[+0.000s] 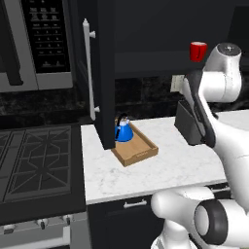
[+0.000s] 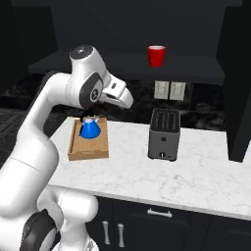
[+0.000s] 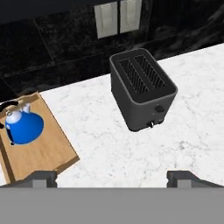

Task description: Pick the kettle from the counter and place it on the tray. Then pick the mug from the cabinet and place it on the tray. Then close the cabinet doors.

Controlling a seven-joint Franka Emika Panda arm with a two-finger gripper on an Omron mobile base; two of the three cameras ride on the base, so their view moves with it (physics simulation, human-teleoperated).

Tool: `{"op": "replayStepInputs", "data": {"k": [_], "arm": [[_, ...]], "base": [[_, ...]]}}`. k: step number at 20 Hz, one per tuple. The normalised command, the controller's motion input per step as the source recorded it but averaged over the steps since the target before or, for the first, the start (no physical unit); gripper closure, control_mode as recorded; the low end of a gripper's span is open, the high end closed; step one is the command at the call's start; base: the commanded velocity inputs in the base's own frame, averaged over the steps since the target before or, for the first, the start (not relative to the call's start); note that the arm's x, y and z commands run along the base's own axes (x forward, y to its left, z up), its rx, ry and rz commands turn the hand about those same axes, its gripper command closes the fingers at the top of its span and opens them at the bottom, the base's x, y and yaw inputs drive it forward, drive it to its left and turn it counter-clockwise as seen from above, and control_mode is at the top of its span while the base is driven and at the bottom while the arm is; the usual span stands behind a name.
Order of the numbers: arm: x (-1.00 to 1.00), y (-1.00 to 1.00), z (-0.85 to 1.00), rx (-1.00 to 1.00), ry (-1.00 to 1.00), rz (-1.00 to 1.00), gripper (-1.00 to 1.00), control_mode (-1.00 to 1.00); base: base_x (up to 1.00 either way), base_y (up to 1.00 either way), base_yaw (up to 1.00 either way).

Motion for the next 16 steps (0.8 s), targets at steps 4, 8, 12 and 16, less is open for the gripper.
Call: {"op": "replayStepInputs", "data": {"k": [4, 8, 12, 16], "arm": [[0.25, -0.55, 0.85, 0.03, -0.11, 0.00, -1.00, -1.00], [0.37, -0.29, 0.24, 0.03, -0.33, 0.00, -1.00, -1.00], [0.43, -0.11, 0.05, 0.01, -0.34, 0.00, -1.00, -1.00], [0.42, 0.00, 0.07, 0.00, -0.12, 0.00, -1.00, -1.00]], "base": [[0.00, 0.00, 0.00], [0.00, 0.00, 0.00], [0.00, 0.00, 0.00], [0.00, 0.00, 0.00]]}}
